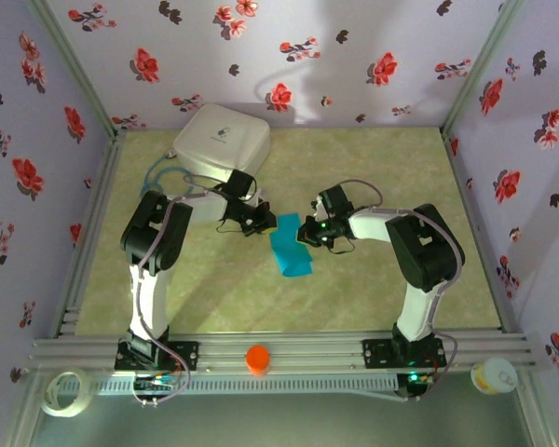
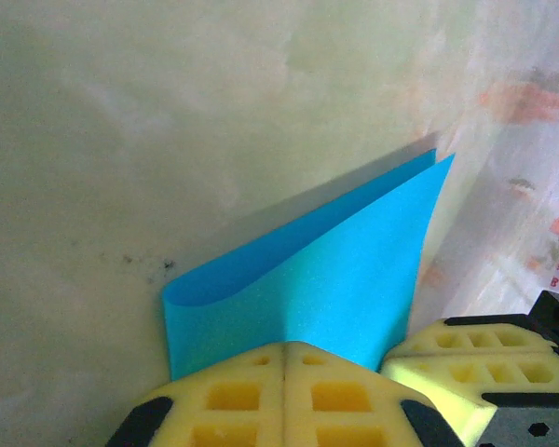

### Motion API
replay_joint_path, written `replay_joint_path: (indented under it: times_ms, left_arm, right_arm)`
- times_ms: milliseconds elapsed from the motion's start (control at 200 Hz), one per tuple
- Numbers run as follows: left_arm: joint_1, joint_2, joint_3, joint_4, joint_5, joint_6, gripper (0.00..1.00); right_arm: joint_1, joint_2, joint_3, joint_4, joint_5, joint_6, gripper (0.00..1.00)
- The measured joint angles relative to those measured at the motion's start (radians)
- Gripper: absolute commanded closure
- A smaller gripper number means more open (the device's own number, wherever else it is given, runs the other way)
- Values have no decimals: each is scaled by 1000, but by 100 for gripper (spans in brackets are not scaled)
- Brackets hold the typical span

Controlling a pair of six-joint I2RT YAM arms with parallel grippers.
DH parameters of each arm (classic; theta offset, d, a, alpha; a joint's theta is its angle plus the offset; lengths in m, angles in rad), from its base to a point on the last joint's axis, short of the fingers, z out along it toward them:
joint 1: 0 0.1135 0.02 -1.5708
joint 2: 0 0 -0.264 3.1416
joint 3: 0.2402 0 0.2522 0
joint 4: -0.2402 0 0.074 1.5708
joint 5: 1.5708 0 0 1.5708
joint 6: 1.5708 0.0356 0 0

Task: Fold a paper plane with a square sheet of paper (pick it up from the middle)
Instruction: First fold the square sheet of paper in half at the center of the table.

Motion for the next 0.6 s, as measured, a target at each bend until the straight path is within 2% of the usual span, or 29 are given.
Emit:
replay_joint_path:
  times_ms: [600]
  left_arm:
    - [26,19,47,-38,-15,-51,100]
  right_arm:
    - [0,1,-12,35,-1,0,100]
